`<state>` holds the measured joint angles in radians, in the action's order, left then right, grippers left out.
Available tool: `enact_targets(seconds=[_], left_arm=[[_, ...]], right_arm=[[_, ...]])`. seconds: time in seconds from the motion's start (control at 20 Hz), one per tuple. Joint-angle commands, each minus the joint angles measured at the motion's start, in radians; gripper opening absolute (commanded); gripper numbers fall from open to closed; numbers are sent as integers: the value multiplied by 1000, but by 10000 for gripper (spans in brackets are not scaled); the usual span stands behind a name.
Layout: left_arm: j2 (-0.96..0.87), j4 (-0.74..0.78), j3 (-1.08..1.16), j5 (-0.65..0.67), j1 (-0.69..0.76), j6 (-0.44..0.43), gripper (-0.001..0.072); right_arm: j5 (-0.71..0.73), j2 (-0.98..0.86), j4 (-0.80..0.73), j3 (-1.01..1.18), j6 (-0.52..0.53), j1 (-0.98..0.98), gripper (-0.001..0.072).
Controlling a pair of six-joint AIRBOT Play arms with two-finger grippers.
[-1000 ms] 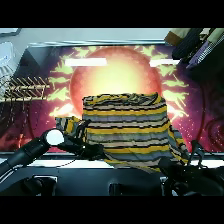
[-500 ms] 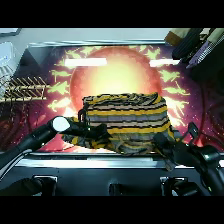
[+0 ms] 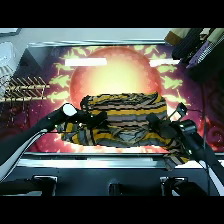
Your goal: Fold the clothes and pants, and hang the long-sleeved shirts on hangers.
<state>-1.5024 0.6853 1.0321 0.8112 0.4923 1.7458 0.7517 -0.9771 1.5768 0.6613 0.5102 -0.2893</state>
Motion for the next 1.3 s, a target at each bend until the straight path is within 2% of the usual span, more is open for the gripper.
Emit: enact_targets(seconds=[0.0, 0.05, 0.1, 0.15, 0.2, 0.25, 0.3, 0.35, 0.45, 0.55, 0.65, 0.7, 0.9, 1.05, 1.25], left_arm=[[-97, 4, 49, -2, -6, -19, 20], [-106, 6, 53, -3, -7, -23, 22], [-108, 14, 56, -9, -7, -34, 27], [-105, 14, 56, -13, -8, -48, 70], [-101, 15, 57, -8, -12, -52, 94], [-96, 15, 64, 0, -16, -80, 185], [-89, 23, 79, 23, -24, -106, 213], [-79, 49, 99, 53, -33, -120, 294], [-49, 163, 156, 145, -58, -120, 345], [-3, 328, 215, 243, -90, -120, 553], [45, 503, 266, 341, -123, -120, 586], [69, 585, 283, 380, -137, -120, 684], [148, 763, 290, 454, -185, -112, 684], [171, 782, 290, 457, -219, -92, 684], [173, 782, 290, 459, -243, -92, 683]], right_arm=[[-55, -108, -3, 21, 1, 0, 91], [-50, -121, 11, 21, 15, -1, 168], [-46, -125, 17, 21, 34, -1, 196], [-45, -122, 16, 23, 51, -1, 225], [-40, -116, 18, 27, 69, -1, 311], [-29, -100, 31, 34, 102, -1, 414], [-6, -77, 39, 46, 134, -1, 434], [41, -43, 38, 67, 182, -1, 434], [177, 32, 9, 127, 293, -1, 433], [415, 48, 8, 209, 483, -1, 433], [579, 14, 9, 247, 606, -1, 434], [591, -7, 8, 249, 653, -1, 434], [489, -153, 9, 249, 736, -1, 434], [379, -256, 68, 249, 783, -1, 434], [271, -306, 114, 249, 799, -1, 431]])
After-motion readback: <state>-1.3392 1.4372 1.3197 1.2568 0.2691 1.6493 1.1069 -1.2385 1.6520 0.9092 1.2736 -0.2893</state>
